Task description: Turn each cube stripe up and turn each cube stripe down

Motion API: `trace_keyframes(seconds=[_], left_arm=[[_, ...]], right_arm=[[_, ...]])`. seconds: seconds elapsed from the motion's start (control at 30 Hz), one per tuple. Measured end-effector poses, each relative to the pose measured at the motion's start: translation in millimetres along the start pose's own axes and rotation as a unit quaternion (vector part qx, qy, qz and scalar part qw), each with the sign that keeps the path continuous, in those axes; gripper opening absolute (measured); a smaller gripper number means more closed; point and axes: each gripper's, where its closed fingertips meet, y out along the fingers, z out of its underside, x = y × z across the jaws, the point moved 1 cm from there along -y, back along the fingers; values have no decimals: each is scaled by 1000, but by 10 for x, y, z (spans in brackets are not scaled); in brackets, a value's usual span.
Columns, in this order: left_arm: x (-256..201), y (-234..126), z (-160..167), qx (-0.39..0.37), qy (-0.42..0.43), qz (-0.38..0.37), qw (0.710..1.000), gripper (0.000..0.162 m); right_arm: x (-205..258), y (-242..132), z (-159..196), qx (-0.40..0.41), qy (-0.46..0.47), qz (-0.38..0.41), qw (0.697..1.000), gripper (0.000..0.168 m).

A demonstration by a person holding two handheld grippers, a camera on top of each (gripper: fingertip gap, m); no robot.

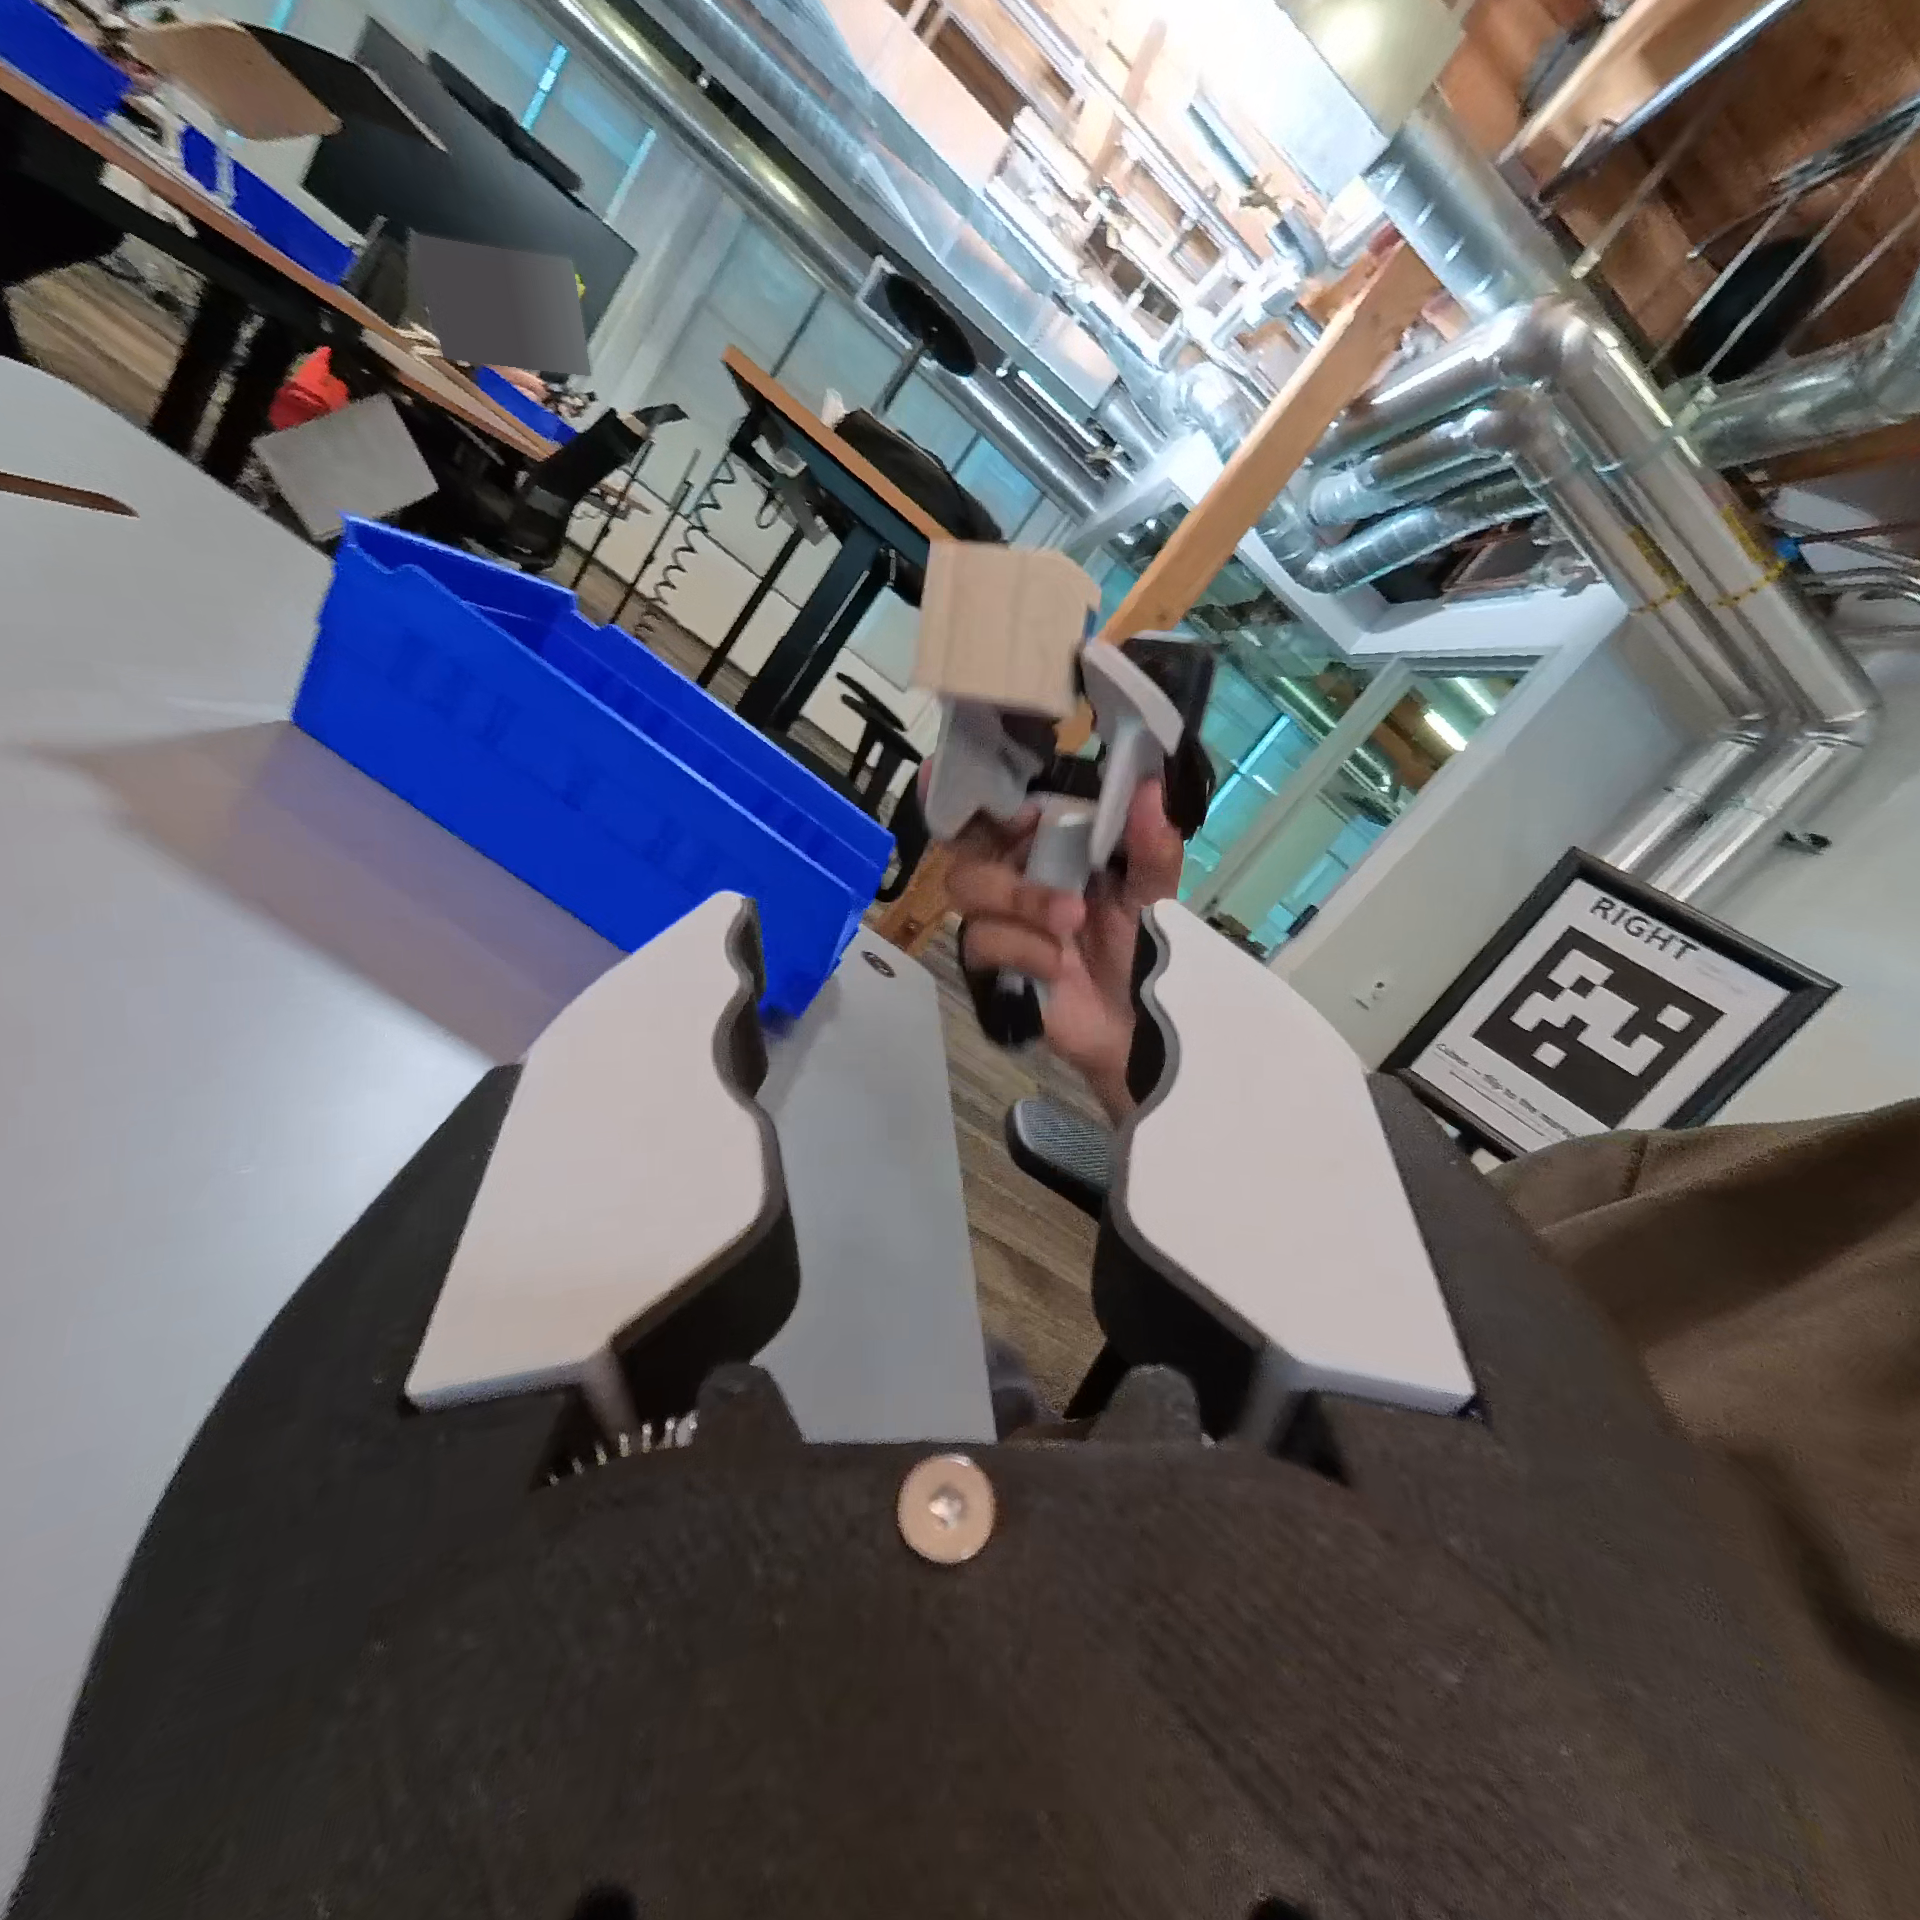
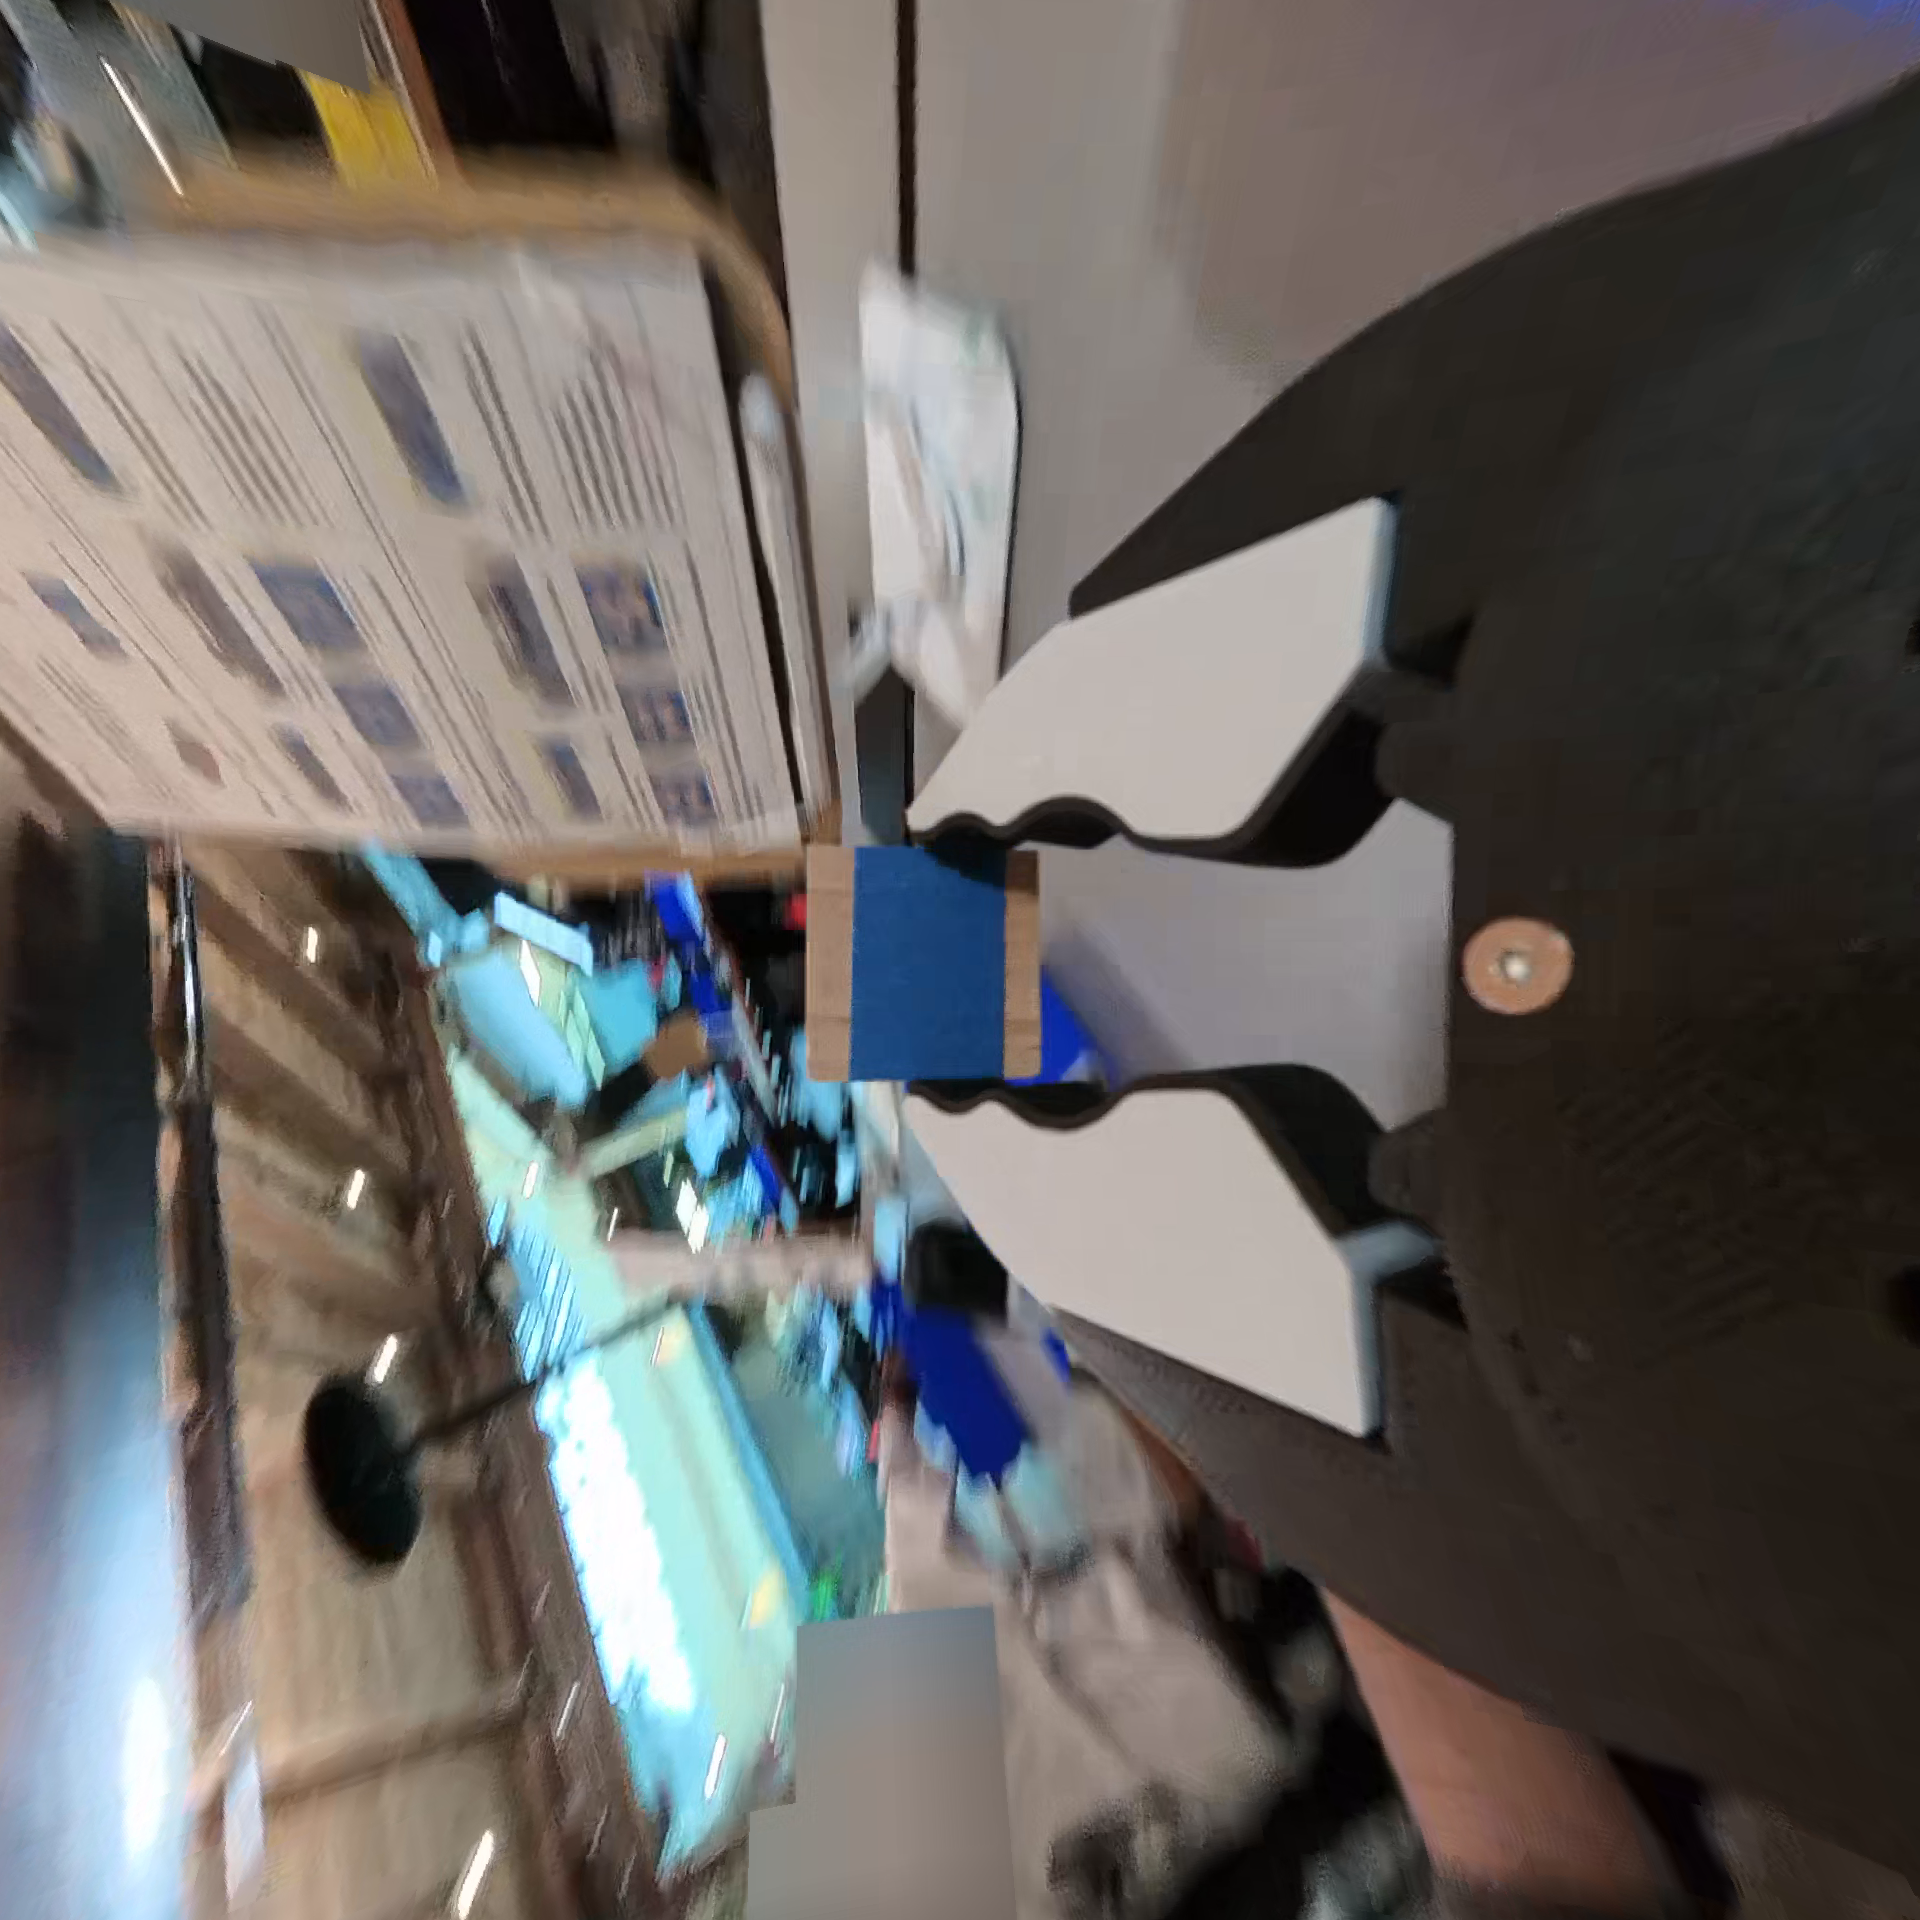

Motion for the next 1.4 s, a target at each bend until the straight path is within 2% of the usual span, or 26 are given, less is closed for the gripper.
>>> trace_keyframes(seconds=[0.07, 0.17, 0.3, 0.37, 0.47, 0.57, 0.67, 0.8, 0.93, 1.0, 1.1, 1.23, 1.33, 1.4], left_arm=[[85, -36, 29, 9, -1, -15, 1000, 68], [202, -61, 107, 31, -14, -26, 999, 68], [292, -70, 128, 33, -42, -24, 998, 67], [331, -85, 146, 37, -53, -26, 998, 67], [392, -109, 203, 56, -51, -39, 996, 67], [444, -115, 287, 84, -38, -52, 994, 67], [473, -93, 381, 108, -34, -54, 992, 66], [505, -49, 480, 126, -51, -45, 990, 66], [546, -40, 493, 120, -70, -39, 989, 64], [560, -49, 475, 113, -75, -40, 990, 62], [535, -57, 443, 104, -74, -40, 991, 62], [539, -75, 515, 130, -48, -57, 989, 62], [582, -74, 595, 159, 4, -90, 983, 62], [618, -58, 627, 171, 48, -122, 977, 63]], right_arm=[[-464, -177, -330, 1, -72, 106, 992, 43], [-1321, -430, -658, 25, -109, 259, 959, 43], [-2497, -624, -412, 171, -132, 415, 884, 43], [-2843, -592, -151, 237, -118, 428, 864, 43], [-3079, -508, 222, 327, -95, 419, 842, 44], [-3198, -487, 396, 369, -111, 429, 817, 44], [-3234, -406, 488, 384, -148, 409, 814, 43], [-3288, -407, 572, 398, -173, 426, 794, 43], [-3332, -437, 555, 378, -148, 445, 798, 45], [-3331, -493, 500, 370, -132, 449, 803, 55], [-3231, -506, 339, 318, -68, 429, 843, 58], [-3000, -495, -68, 201, -12, 401, 894, 51], [-2580, -344, -330, 140, -15, 348, 927, 55], [-2047, -127, -317, 157, -5, 262, 952, 69]])
